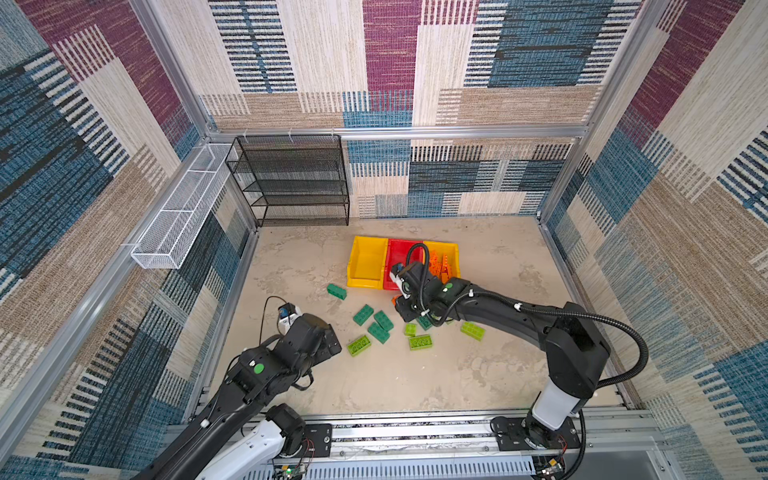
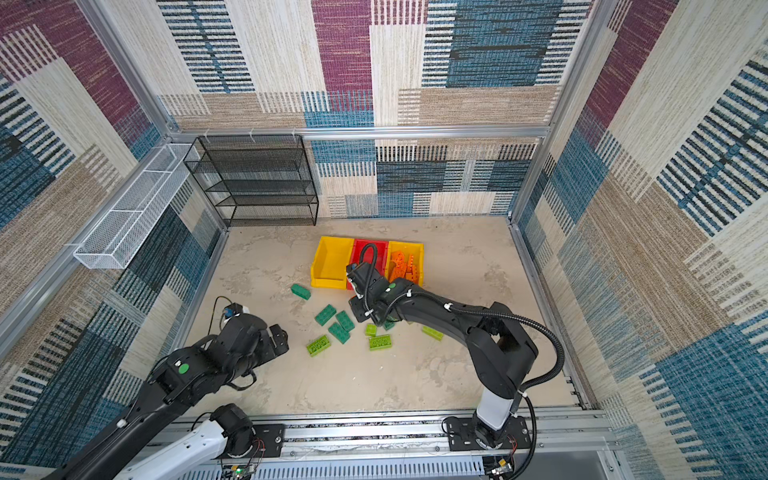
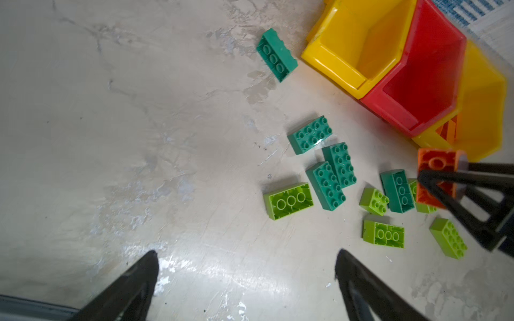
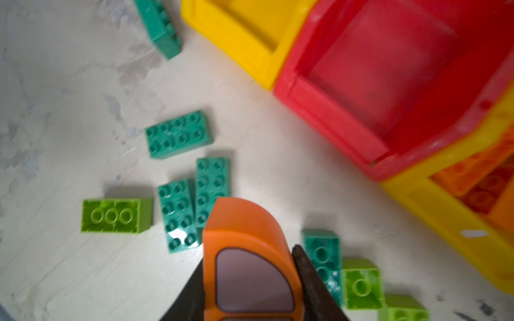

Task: Sort the legos into containers by color
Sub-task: 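Carry the half-round piece with the right gripper over the yellow bin, then release the half-round piece into the bin while the left gripper reaches a green brick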

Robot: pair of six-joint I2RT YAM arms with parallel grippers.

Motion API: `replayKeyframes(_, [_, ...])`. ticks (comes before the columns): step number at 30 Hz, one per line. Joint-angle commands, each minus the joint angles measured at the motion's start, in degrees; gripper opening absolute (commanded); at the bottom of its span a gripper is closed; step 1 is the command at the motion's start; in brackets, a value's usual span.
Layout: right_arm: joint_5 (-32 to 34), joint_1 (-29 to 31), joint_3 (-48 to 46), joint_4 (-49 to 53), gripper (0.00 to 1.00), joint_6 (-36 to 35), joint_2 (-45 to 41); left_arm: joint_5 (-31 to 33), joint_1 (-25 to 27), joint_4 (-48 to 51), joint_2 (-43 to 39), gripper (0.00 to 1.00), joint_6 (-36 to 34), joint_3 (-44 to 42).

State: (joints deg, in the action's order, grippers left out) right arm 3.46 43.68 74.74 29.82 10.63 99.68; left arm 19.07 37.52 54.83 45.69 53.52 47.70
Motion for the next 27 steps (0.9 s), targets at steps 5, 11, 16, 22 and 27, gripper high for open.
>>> replayKeyframes(5, [0.4,-14.0,10.5,1.0,0.35,-3.4,6.5,-3.6,-0.3,-8.2,17.6,1.0,-13.0,10.1])
replayKeyframes(11, [-2.0,-20.8,19.9,1.8,0.35,-2.3,14.4,-6.0,-1.0,-10.1,26.8,1.0,-14.7,16.0])
replayKeyframes(16, [-1.9,-21.8,26.6,4.4,0.36,-1.5,19.7,-7.4,-2.5,-9.9,31.0,1.0,-14.9,18.7])
replayKeyframes(22, [-1.0,-22.0,28.2,6.1,0.39,-0.7,21.9,-10.9,-7.5,-10.8,32.4,1.0,-14.2,18.2])
replayKeyframes(27, [-0.7,-22.1,27.7,6.1,0.59,-0.3,21.2,-12.7,-11.2,-11.1,34.2,1.0,-14.1,18.6])
